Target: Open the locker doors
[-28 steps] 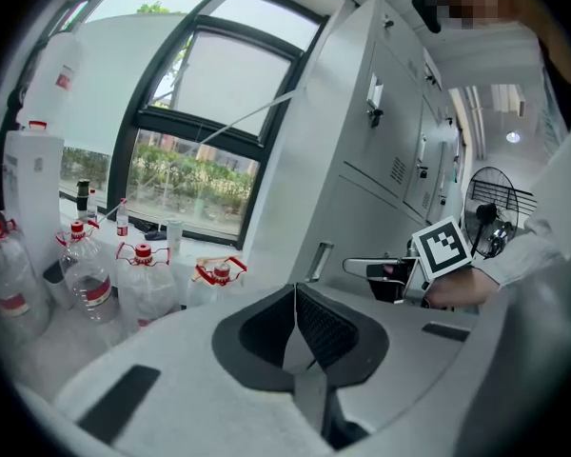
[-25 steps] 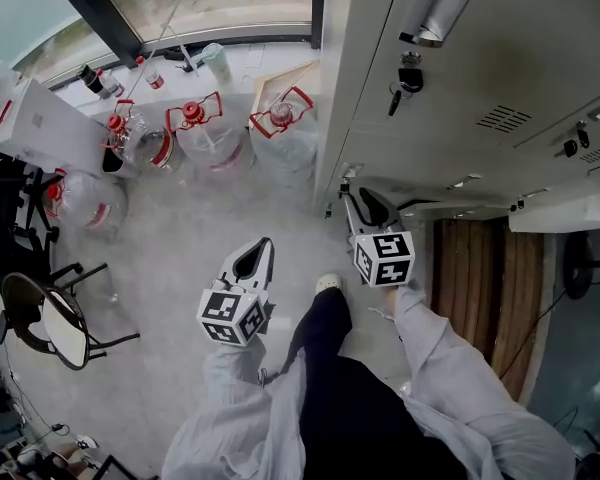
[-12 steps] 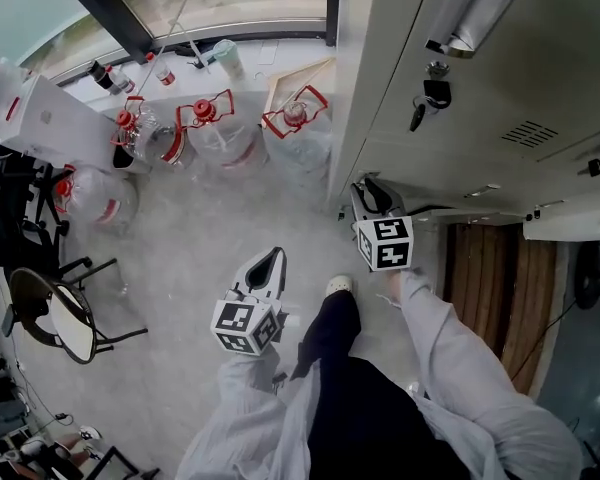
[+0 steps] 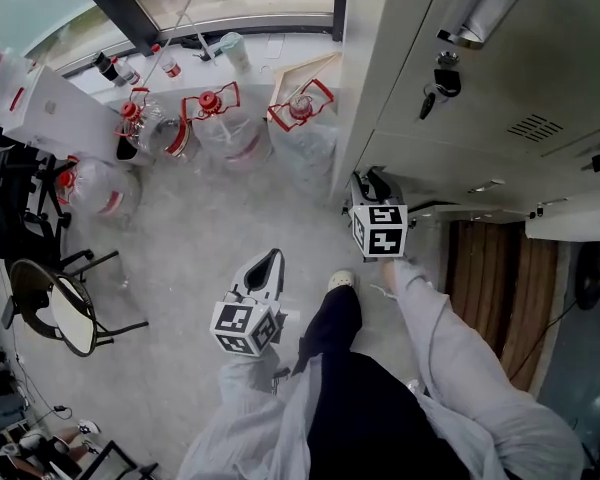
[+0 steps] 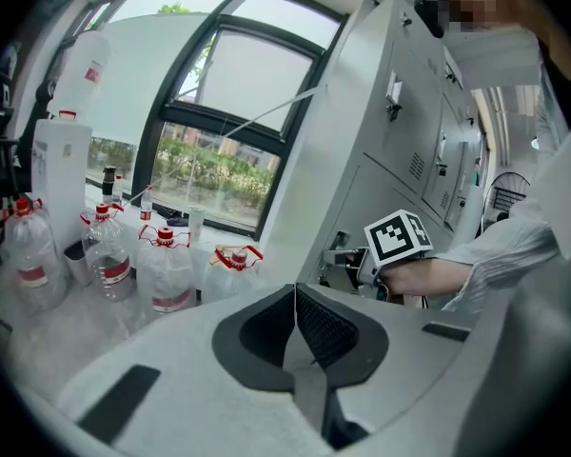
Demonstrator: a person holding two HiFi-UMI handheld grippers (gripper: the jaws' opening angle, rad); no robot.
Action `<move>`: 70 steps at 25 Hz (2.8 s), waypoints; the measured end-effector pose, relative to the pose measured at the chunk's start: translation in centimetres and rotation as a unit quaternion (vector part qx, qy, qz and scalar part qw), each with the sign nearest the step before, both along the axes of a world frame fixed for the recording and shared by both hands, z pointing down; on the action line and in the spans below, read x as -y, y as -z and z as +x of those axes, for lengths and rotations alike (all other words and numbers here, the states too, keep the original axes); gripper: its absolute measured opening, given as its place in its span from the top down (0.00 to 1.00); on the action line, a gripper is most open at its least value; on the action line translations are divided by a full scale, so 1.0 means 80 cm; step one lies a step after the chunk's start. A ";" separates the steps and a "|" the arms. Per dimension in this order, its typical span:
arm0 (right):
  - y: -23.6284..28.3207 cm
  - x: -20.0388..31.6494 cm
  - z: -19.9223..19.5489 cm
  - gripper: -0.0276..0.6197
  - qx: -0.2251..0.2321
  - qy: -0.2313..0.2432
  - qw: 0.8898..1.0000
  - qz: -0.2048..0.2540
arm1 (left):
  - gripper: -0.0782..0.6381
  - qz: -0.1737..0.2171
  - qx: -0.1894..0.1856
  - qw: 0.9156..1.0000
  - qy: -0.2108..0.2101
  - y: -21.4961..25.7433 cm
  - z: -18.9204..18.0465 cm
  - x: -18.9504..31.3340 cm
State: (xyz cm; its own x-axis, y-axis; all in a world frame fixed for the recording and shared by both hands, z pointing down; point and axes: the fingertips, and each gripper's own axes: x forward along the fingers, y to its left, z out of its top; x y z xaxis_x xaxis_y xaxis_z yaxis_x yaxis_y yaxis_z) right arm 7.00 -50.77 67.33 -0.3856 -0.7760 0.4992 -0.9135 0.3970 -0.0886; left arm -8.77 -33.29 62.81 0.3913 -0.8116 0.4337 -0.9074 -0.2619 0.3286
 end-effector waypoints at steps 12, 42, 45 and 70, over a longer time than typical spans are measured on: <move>-0.001 -0.051 0.006 0.80 0.001 -0.049 0.999 -0.017 | 0.88 -0.001 -0.015 1.000 -0.007 0.000 0.002 -0.024; -0.007 -0.181 0.062 0.79 0.004 -0.017 1.000 -0.025 | 0.88 -0.006 -0.035 0.994 -0.099 0.001 0.055 -0.065; -0.009 -0.193 0.072 0.79 0.000 -0.019 0.999 -0.029 | 0.88 -0.008 -0.036 0.993 -0.114 0.002 0.065 -0.070; -0.012 -0.259 0.142 0.79 -0.054 -0.070 0.995 -0.049 | 0.88 -0.014 -0.035 0.985 -0.167 0.024 0.085 -0.104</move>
State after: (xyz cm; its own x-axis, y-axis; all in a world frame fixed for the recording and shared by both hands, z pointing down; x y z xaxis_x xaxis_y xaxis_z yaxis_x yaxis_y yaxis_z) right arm 18.37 -30.06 68.30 -0.2178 -0.7638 0.6076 -0.9655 0.2596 -0.0198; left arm -1.99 -25.00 60.86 0.6647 -0.6201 0.4168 -0.7467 -0.5320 0.3994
